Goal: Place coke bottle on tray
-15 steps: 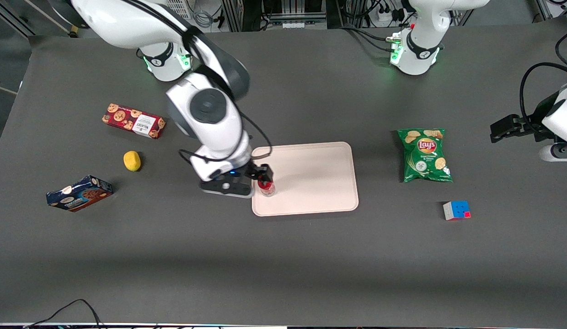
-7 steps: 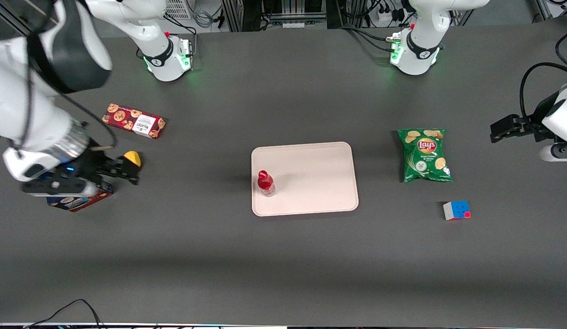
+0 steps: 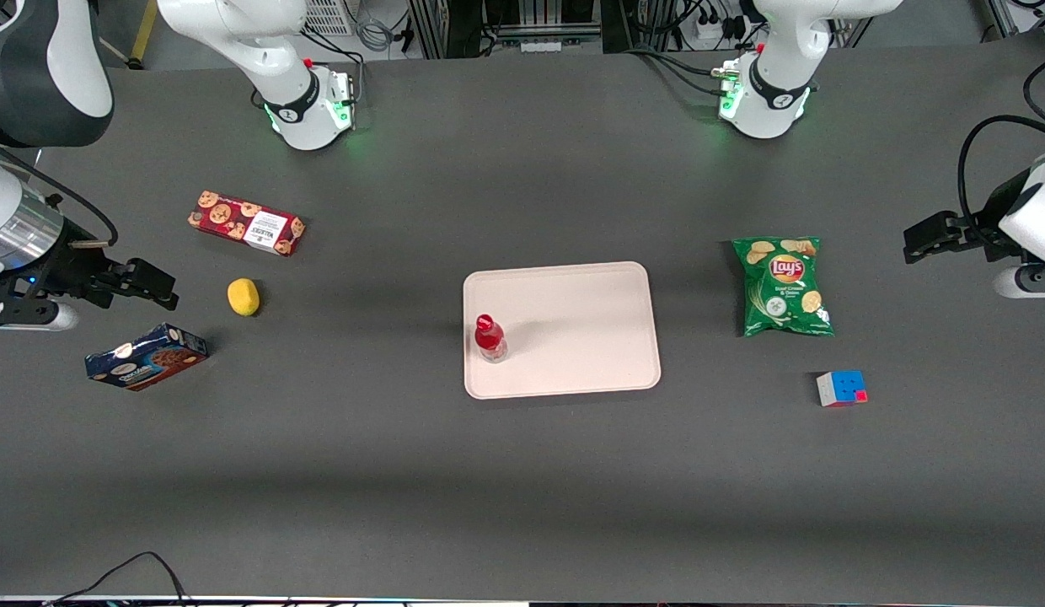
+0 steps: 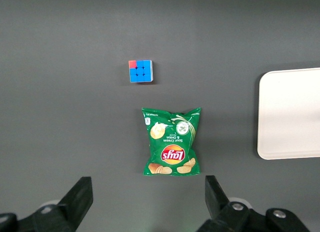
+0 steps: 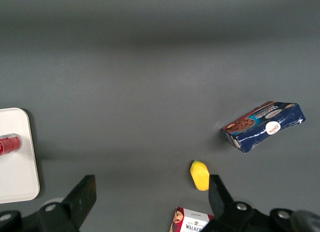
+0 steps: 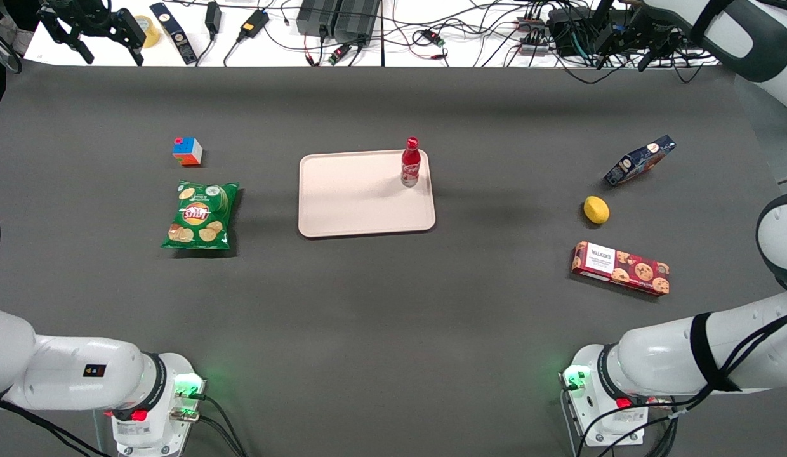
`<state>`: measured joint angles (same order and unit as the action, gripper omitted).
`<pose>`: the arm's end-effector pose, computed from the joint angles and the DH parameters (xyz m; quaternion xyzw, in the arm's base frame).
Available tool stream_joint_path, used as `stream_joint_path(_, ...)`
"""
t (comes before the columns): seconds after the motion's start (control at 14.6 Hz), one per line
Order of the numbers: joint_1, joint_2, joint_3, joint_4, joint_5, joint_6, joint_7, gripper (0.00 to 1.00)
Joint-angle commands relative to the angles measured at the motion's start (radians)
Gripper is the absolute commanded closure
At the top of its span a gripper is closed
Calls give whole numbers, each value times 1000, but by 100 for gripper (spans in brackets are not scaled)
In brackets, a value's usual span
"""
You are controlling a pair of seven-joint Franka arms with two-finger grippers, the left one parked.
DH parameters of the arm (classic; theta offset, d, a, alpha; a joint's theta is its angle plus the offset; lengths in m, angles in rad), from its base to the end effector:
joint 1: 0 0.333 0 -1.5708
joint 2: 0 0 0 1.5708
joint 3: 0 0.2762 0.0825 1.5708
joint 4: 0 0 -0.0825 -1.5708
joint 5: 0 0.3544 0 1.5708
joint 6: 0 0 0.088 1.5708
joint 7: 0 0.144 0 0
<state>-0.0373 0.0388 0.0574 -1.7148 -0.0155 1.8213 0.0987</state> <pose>0.5541 0.0090 0.4848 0.9987 -0.0377 0.0342 0.0044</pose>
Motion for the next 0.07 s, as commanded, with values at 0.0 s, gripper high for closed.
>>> stream_joint_path(0.0, 16, 1, -17, 4, 23, -4, -25, 0)
